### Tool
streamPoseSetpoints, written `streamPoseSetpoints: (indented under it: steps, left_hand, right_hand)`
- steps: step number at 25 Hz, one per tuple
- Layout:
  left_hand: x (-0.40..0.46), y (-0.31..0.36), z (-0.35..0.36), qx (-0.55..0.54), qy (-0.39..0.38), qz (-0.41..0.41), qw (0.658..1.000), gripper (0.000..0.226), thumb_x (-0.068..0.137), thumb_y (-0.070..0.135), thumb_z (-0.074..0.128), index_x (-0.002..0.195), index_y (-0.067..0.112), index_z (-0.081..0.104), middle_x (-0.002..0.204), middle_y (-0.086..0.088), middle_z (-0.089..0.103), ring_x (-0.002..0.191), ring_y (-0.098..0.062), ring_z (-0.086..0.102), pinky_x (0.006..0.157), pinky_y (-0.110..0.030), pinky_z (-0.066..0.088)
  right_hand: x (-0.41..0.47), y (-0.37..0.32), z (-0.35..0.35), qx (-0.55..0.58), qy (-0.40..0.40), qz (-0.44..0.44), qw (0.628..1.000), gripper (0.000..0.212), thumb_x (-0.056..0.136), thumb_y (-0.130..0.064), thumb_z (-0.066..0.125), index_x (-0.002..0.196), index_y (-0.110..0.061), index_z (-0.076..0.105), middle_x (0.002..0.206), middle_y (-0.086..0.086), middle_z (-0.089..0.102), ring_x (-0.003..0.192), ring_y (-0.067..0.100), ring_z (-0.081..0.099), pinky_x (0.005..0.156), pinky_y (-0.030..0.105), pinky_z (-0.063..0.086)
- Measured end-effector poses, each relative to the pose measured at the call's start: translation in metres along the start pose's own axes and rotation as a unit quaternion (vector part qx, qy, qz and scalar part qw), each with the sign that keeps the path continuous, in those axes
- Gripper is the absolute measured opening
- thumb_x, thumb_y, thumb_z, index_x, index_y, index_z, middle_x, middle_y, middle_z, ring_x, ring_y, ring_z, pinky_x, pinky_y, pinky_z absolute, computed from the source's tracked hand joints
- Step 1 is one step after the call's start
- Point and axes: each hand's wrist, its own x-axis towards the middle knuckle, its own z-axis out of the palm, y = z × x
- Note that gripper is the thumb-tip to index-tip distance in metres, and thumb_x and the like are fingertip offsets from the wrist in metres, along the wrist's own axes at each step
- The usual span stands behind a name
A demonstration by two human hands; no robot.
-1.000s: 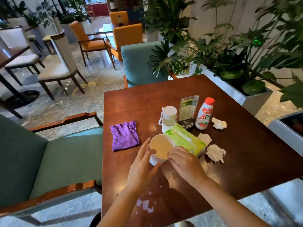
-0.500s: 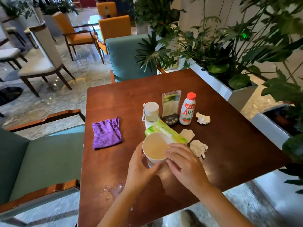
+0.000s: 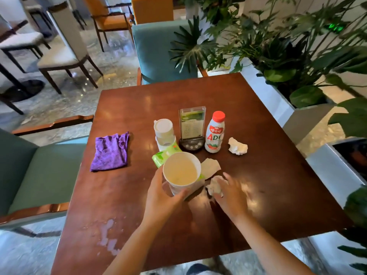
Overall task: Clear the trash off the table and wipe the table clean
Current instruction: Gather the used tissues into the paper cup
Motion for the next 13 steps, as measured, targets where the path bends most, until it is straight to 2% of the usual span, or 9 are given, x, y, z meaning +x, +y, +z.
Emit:
streamPoseSetpoints:
  steps: [2, 6, 8, 9, 10, 11, 13]
  left_hand:
    - [0.0, 0.002, 0.005, 0.018, 0.005, -0.008, 1.0, 0.07, 0.06, 0.04, 0.079, 0.119, 0.052, 0.044, 0.119, 0.035, 0.054, 0.112, 0.006, 0.053, 0.084, -0.005, 0.041]
    - [0.001, 0.007, 0.015, 0.038, 0.016, -0.023, 0.999, 0.07, 0.057, 0.046, 0.08, 0.114, 0.063, 0.042, 0.117, 0.037, 0.055, 0.109, 0.009, 0.054, 0.08, -0.002, 0.041]
    - [0.002, 0.008, 0.019, 0.046, 0.018, -0.025, 0.998, 0.071, 0.057, 0.046, 0.081, 0.114, 0.063, 0.042, 0.116, 0.04, 0.053, 0.11, 0.011, 0.053, 0.08, -0.001, 0.04]
    - [0.003, 0.01, 0.021, 0.051, 0.02, -0.024, 0.998, 0.071, 0.056, 0.05, 0.081, 0.113, 0.063, 0.041, 0.116, 0.043, 0.051, 0.11, 0.012, 0.051, 0.08, 0.0, 0.04]
    - [0.005, 0.013, 0.023, 0.057, 0.02, -0.021, 0.998, 0.07, 0.056, 0.057, 0.08, 0.114, 0.062, 0.041, 0.116, 0.044, 0.05, 0.111, 0.012, 0.05, 0.079, 0.001, 0.039]
    - [0.006, 0.015, 0.025, 0.062, 0.019, -0.016, 0.998, 0.071, 0.054, 0.065, 0.077, 0.115, 0.061, 0.041, 0.116, 0.045, 0.05, 0.111, 0.012, 0.05, 0.079, 0.001, 0.039]
    - [0.01, 0.018, 0.029, 0.07, 0.015, -0.002, 0.997, 0.071, 0.054, 0.071, 0.073, 0.117, 0.06, 0.04, 0.118, 0.044, 0.049, 0.113, 0.012, 0.049, 0.081, 0.0, 0.039]
  right_hand:
    - [0.009, 0.005, 0.012, -0.017, -0.008, -0.047, 0.999, 0.032, 0.087, -0.032, 0.057, 0.118, -0.025, 0.053, 0.127, -0.001, 0.049, 0.117, 0.022, 0.044, 0.087, 0.033, 0.046]
    - [0.009, 0.026, 0.022, -0.036, -0.003, -0.053, 0.998, 0.018, 0.089, -0.013, 0.053, 0.102, -0.012, 0.065, 0.111, 0.002, 0.06, 0.103, 0.021, 0.052, 0.077, 0.027, 0.044]
    - [0.01, 0.023, 0.007, 0.086, 0.014, 0.015, 0.996, 0.015, 0.088, -0.005, 0.052, 0.081, -0.011, 0.064, 0.089, 0.006, 0.064, 0.088, 0.025, 0.058, 0.064, 0.025, 0.04]
    - [0.015, 0.019, -0.008, 0.171, 0.029, 0.073, 0.982, 0.014, 0.086, -0.003, 0.055, 0.077, -0.013, 0.06, 0.081, 0.005, 0.062, 0.08, 0.024, 0.059, 0.058, 0.024, 0.039]
    - [0.02, 0.014, -0.028, 0.253, 0.052, 0.119, 0.959, 0.012, 0.084, -0.002, 0.059, 0.082, -0.014, 0.058, 0.081, 0.0, 0.062, 0.077, 0.02, 0.059, 0.056, 0.021, 0.039]
    - [0.024, 0.007, -0.051, 0.312, 0.087, 0.126, 0.937, 0.019, 0.08, -0.002, 0.066, 0.09, -0.016, 0.057, 0.085, -0.007, 0.062, 0.078, 0.011, 0.059, 0.057, 0.016, 0.041]
    - [0.025, -0.009, -0.098, 0.344, 0.191, 0.011, 0.919, 0.034, 0.071, -0.001, 0.075, 0.093, -0.021, 0.058, 0.088, -0.018, 0.061, 0.082, -0.005, 0.056, 0.066, 0.006, 0.042]
